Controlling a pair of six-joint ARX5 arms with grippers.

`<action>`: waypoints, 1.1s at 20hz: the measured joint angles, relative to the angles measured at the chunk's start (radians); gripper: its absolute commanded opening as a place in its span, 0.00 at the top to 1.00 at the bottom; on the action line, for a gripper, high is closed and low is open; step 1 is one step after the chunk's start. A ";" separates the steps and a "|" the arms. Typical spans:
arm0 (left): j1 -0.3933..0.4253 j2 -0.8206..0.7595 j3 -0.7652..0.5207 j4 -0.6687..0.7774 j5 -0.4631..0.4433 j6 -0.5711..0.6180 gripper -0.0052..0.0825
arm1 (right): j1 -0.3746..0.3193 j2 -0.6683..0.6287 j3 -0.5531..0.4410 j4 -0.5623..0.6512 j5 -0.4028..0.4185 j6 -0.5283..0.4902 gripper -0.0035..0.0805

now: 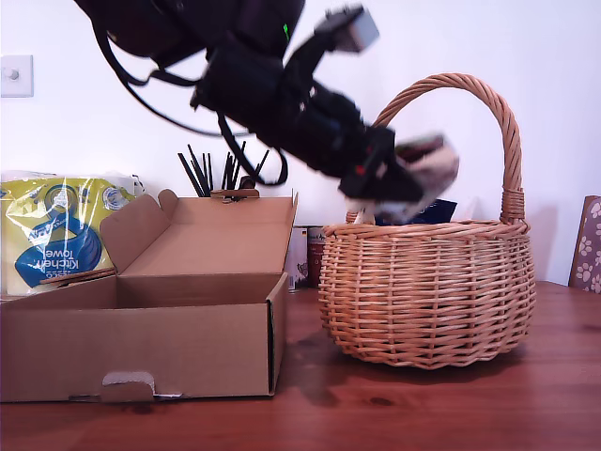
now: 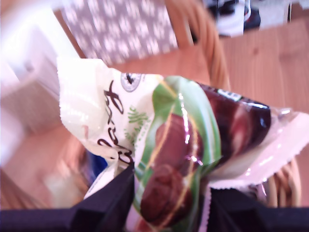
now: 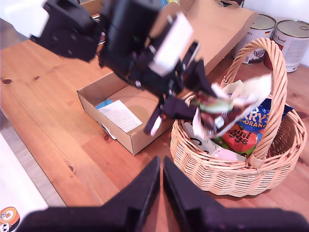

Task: Move the bags of Easter eggs from the cardboard box on the left into the woven basket on the right side.

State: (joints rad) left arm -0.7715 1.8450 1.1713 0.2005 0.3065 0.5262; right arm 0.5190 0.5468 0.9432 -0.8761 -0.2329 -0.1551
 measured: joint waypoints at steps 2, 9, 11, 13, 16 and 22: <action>0.000 0.031 0.022 -0.053 -0.018 -0.030 0.63 | 0.000 0.000 0.000 0.000 0.000 0.000 0.97; 0.000 0.042 0.143 -0.276 -0.055 -0.079 0.53 | 0.000 0.000 0.000 0.000 -0.001 0.000 0.97; 0.000 0.042 0.163 -0.296 -0.092 -0.079 0.53 | 0.000 0.000 0.000 0.000 -0.017 0.000 0.97; 0.000 0.042 0.178 -0.306 -0.108 -0.079 0.49 | 0.000 0.000 0.000 0.000 -0.024 0.000 0.97; 0.000 0.042 0.208 -0.336 -0.108 -0.102 0.32 | 0.000 0.000 0.000 0.000 -0.024 0.000 0.97; -0.002 0.042 0.355 -0.579 -0.099 -0.131 0.32 | 0.000 0.000 0.000 0.000 -0.026 0.000 0.97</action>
State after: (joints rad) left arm -0.7738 1.8870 1.5265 -0.3786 0.2077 0.3950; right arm 0.5190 0.5468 0.9432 -0.8764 -0.2588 -0.1551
